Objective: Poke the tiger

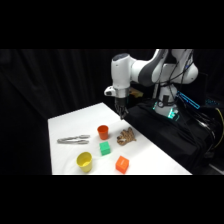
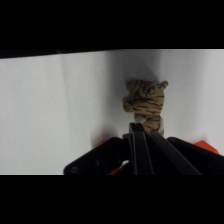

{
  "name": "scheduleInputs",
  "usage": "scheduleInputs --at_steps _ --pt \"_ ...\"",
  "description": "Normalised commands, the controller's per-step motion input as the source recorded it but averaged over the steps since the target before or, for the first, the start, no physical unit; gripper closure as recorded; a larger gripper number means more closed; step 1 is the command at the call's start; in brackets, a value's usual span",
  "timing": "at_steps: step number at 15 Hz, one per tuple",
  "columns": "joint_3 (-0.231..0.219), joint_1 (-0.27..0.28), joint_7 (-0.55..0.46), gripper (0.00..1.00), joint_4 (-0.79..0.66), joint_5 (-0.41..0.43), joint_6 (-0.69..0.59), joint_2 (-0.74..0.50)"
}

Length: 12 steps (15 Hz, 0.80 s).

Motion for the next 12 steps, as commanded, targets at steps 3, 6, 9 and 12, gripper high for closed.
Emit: scheduleInputs --at_steps 3,6,9,12 --pt "0.048 -0.143 -0.16 0.6 0.27 0.114 -0.54 -0.3" --pt "0.011 -0.122 -0.18 0.36 0.32 0.151 -0.4 -0.14" --pt "-0.016 -0.09 -0.2 0.11 0.34 0.19 -0.34 -0.09" --pt "-0.034 -0.043 -0.29 0.0 0.32 0.25 -0.31 -0.06"
